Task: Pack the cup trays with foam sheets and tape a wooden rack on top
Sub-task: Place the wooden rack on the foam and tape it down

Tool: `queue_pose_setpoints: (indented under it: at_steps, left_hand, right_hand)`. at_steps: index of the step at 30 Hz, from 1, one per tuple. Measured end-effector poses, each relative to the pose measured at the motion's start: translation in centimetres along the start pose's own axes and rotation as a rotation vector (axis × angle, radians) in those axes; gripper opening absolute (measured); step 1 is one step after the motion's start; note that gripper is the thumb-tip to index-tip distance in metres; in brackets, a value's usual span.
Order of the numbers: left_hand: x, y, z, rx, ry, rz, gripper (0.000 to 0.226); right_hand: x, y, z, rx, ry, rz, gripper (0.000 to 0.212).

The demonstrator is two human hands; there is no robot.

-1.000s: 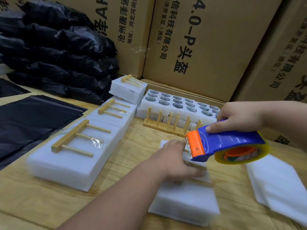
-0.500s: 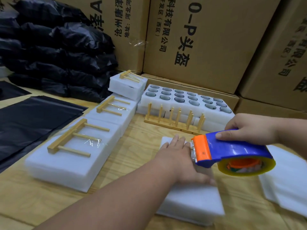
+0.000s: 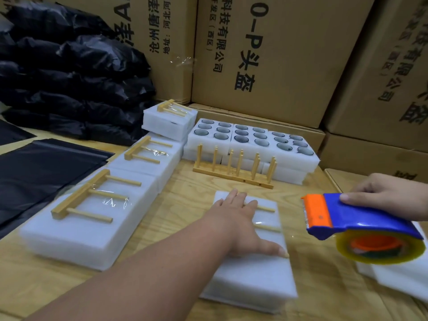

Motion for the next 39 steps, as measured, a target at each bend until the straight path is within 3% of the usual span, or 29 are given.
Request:
queue_pose_setpoints:
  at_steps: [6,11,15,21,26,39]
  left_hand:
    - [0.4,-0.4,0.4,0.01,-0.086,-0.104,0.14]
    - [-0.2,-1.5,6.0,-0.119,-0.103,-0.014,0.143]
    - [-1.7,-1.4,6.3,-0.125,-0.275,0.051,0.132]
    - [-1.6,-1.4,6.2,-0.168,-0.264,0.052,0.113]
    - [-1.8,-1.3,6.3,-0.162,-0.27,0.049,0.112]
    - [-1.8,-1.3,6.5,-0.141,-0.297,0.044,0.111]
  right_hand:
    - [-0.4,0.6,-1.6,0.033,0.069,0.016,0.077]
    - [-1.6,0.6,-1.9,0.042,0.105,0.001,0.067]
    - [-2.4,0.8,-1.4,0.06,0.074,-0.039,0.083]
    - [-1.8,1.5,0.3,0.109,-0.053,-0.039,0.08]
    - [-0.5,2.2,4.0,0.018,-0.079,-0.002,0.094]
    - [-4.1,-0.5,-2.5,-0.036,0.559,-0.121,0.073]
Point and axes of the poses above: each hand's wrist, its own y-axis away from the middle knuckle, its own x-axis out of the back of the hand, z = x × y, the point moved 10 cm from there along -y, towards the middle knuckle, and after that the axes turned 8 degrees about z, right-handed, at the moved point
